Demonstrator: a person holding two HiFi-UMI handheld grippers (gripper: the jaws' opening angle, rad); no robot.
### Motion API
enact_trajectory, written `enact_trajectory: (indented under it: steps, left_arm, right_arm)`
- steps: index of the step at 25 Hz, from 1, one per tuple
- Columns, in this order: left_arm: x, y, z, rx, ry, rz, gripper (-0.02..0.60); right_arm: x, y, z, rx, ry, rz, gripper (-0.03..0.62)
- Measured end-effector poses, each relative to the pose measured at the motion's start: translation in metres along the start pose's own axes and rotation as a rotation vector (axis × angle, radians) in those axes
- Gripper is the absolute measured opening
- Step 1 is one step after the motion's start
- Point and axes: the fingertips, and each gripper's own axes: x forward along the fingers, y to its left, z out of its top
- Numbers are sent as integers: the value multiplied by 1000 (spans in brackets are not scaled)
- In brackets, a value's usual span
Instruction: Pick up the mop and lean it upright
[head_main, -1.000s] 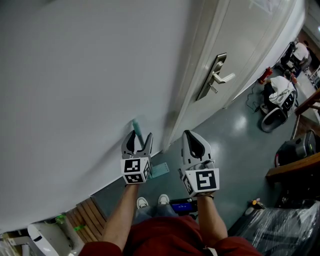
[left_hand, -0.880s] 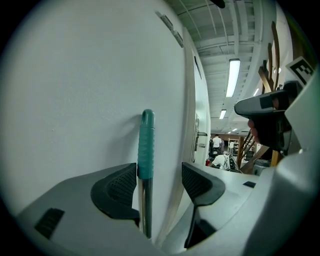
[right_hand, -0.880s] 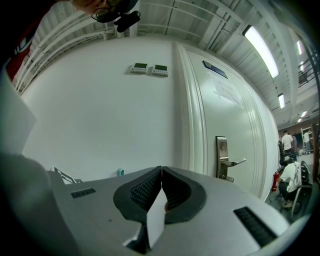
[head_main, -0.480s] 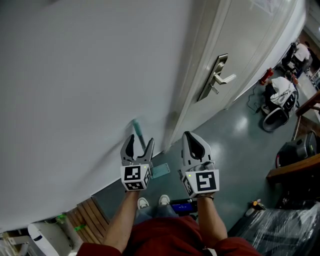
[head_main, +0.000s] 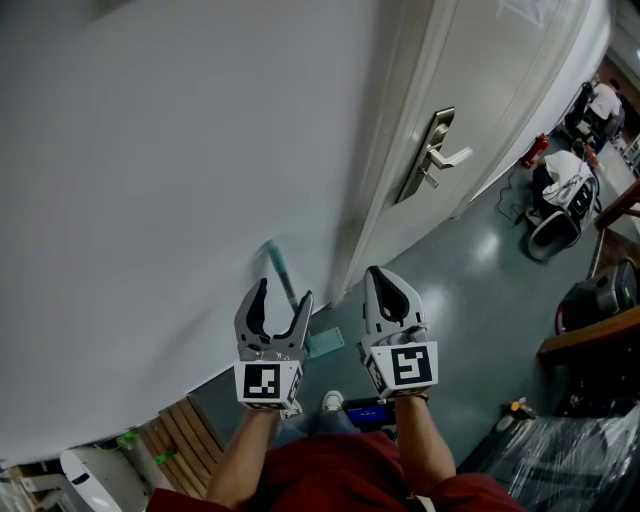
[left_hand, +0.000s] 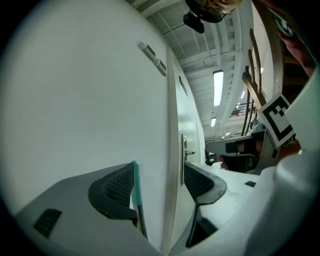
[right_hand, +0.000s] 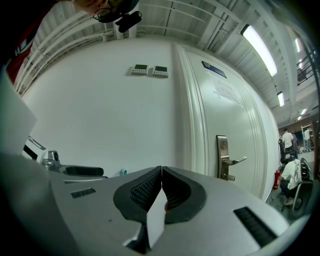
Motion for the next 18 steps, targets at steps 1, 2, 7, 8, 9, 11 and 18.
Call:
enact_trajectory:
  steps: [1, 2, 7, 8, 9, 11, 18]
  left_arm:
    - [-2, -1, 6, 4, -8, 1, 316]
    - [-5, -1, 12, 6, -17, 2, 316]
    - [-17, -4, 35, 3, -46, -4, 316]
    - [-19, -5, 37, -1, -46, -9, 316]
    - [-20, -6, 39, 0, -47, -11, 316]
    - [-24, -7, 41, 13, -49, -14, 316]
    - [-23, -9, 46, 31, -49, -41, 316]
  right_arm:
    - [0, 0, 0, 1, -1, -1, 17]
    - [-1, -1, 1, 2, -2, -2, 17]
    - [0, -2, 0, 6, -6, -4, 17]
    - [0, -2, -2, 7, -3, -5, 17]
    - [-1, -3, -4, 8, 0, -6, 17]
    - [-1, -2, -5, 9, 2, -6, 17]
    - [-4, 0, -1, 6, -2, -4, 17]
